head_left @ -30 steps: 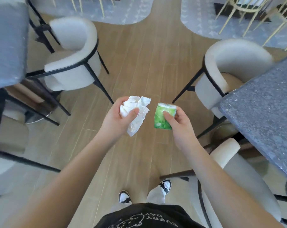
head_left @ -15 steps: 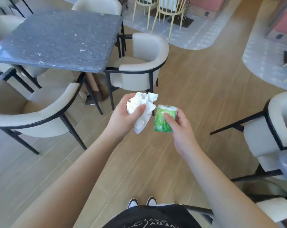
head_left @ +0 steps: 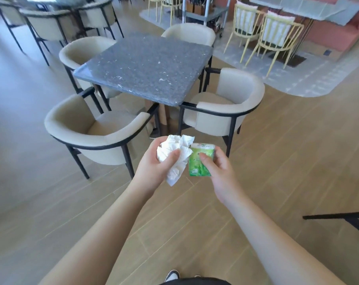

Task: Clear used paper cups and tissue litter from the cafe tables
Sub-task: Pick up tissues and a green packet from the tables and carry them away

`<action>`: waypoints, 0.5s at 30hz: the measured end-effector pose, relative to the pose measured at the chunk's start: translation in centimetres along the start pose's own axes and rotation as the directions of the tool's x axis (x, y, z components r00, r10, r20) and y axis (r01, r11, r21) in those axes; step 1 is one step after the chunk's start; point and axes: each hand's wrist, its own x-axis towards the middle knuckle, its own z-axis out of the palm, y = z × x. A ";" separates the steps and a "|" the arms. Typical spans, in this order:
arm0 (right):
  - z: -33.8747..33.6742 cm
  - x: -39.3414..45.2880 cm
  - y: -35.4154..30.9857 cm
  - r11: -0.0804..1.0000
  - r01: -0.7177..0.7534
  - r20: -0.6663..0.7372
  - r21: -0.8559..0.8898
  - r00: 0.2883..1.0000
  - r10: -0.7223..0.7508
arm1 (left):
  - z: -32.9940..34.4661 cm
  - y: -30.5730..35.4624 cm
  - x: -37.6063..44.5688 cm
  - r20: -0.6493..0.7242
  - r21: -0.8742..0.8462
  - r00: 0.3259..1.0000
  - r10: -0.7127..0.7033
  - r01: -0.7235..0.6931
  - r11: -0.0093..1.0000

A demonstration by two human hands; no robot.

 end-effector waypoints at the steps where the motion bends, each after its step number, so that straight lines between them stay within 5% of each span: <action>1: 0.4 0.2 0.0 1.000 -0.003 0.013 0.001 1.000 0.003 | -0.3 -0.2 -0.2 -0.015 -0.001 1.000 -0.010 0.010 1.000; 15: 10.3 1.4 2.5 0.997 -0.072 0.196 -0.038 0.978 0.078 | -9.9 -3.6 -3.8 -0.188 -0.030 0.979 -0.075 0.070 0.997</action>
